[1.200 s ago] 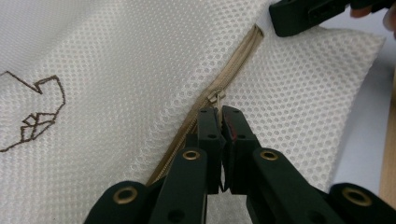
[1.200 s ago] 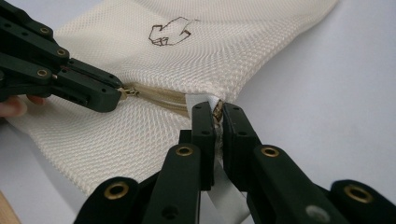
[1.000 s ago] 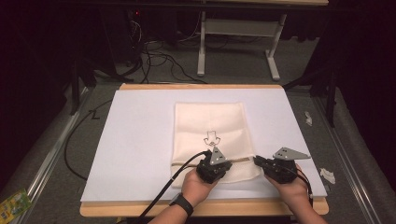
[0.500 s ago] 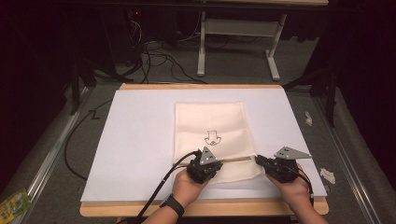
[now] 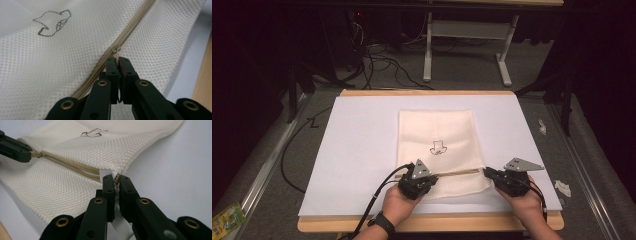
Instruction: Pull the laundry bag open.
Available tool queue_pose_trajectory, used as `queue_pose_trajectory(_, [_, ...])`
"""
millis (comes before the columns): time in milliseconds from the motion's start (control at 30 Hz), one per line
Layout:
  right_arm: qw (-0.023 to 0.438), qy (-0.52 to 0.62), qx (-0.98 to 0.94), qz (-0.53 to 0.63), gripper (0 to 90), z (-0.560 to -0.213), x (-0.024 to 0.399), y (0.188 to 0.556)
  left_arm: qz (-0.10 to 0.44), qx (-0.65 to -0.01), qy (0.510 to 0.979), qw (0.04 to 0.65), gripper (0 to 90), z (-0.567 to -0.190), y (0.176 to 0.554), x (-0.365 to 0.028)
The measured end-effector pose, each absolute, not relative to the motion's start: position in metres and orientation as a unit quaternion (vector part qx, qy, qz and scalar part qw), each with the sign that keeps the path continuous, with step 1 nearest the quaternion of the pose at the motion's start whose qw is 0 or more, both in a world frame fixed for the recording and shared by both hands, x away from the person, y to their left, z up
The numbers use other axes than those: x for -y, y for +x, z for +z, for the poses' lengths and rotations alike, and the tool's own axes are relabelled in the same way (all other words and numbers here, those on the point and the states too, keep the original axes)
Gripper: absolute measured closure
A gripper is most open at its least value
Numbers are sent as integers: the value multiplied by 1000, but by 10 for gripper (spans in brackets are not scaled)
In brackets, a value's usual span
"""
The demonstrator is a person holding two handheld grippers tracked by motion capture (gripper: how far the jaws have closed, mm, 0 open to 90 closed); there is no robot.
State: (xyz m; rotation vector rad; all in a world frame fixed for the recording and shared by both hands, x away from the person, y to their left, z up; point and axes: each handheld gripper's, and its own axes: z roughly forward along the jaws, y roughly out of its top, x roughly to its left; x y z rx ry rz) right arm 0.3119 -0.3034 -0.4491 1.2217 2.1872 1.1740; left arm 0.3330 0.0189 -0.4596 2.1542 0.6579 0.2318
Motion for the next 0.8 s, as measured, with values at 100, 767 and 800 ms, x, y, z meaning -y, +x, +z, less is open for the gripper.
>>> queue_pose_trajectory(100, [184, 431, -780, 415, 862, -450, 301, 311, 92, -275, 852, 435, 880, -464, 332, -24])
queue_pose_trajectory(767, [196, 433, -777, 413, 862, -449, 302, 310, 76, -312, 838, 442, 879, -468, 345, -40])
queue_pose_trajectory(800, [195, 435, -774, 416, 862, -449, 303, 310, 73, -313, 837, 443, 879, -468, 346, -42])
